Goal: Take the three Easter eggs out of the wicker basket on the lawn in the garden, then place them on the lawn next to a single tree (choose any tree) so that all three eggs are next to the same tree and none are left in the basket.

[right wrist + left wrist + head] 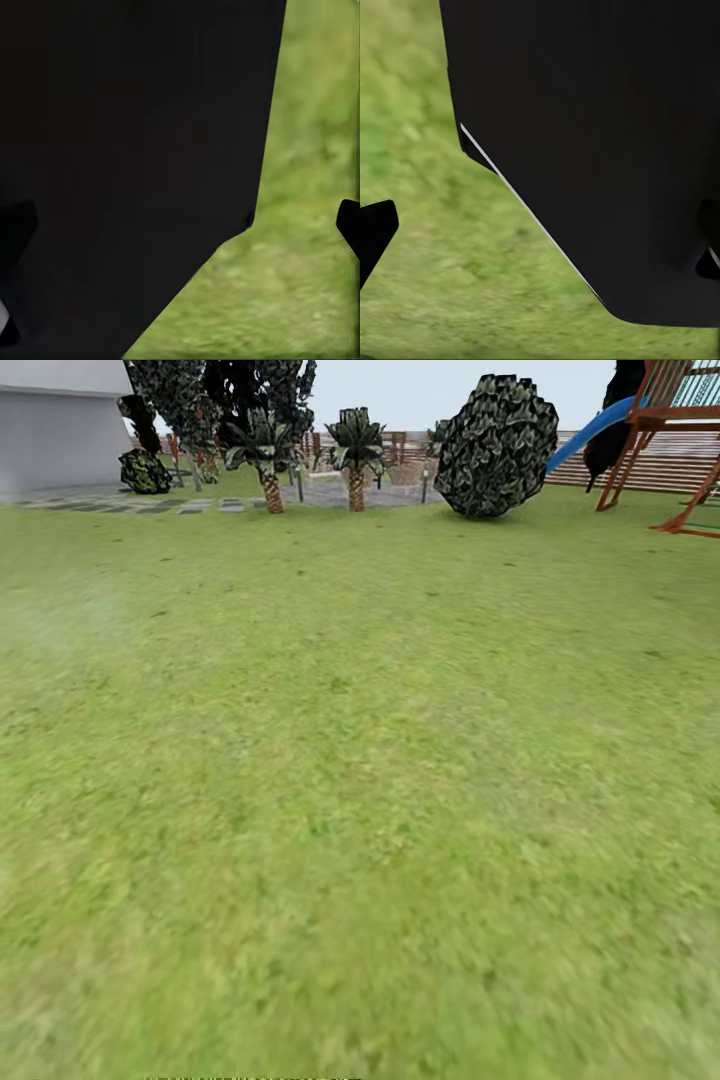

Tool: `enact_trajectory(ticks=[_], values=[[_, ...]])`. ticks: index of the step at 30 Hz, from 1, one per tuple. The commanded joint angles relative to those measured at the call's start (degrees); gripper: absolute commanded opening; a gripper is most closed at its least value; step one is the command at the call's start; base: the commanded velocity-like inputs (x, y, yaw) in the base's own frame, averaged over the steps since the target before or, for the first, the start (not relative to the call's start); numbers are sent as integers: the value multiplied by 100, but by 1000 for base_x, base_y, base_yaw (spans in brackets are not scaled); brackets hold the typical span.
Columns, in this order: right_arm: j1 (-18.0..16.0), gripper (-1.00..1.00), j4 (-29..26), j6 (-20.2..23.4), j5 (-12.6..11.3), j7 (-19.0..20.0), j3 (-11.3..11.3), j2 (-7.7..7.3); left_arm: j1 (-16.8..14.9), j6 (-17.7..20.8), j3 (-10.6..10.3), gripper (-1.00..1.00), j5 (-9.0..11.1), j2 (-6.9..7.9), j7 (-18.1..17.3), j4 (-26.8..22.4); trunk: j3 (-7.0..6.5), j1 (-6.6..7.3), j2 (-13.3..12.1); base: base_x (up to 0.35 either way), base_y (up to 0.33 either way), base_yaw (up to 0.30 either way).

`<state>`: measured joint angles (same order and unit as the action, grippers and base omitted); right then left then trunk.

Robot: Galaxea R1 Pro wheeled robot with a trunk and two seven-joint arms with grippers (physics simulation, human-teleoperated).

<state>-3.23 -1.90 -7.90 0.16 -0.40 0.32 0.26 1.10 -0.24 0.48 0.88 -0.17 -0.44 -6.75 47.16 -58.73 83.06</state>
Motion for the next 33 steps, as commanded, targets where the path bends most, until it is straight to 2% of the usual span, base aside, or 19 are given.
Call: enact_trajectory(ticks=[1, 33], values=[[-2, 100, 5, -19, 1, -6, 3, 1, 4, -2, 5, 100, 9, 0, -6, -11, 9, 0, 2, 0, 0, 213], [-2, 100, 5, -19, 1, -4, 3, 0, 4, -2, 5, 100, 9, 0, -2, -11, 212, 0, 2, 0, 0, 213]])
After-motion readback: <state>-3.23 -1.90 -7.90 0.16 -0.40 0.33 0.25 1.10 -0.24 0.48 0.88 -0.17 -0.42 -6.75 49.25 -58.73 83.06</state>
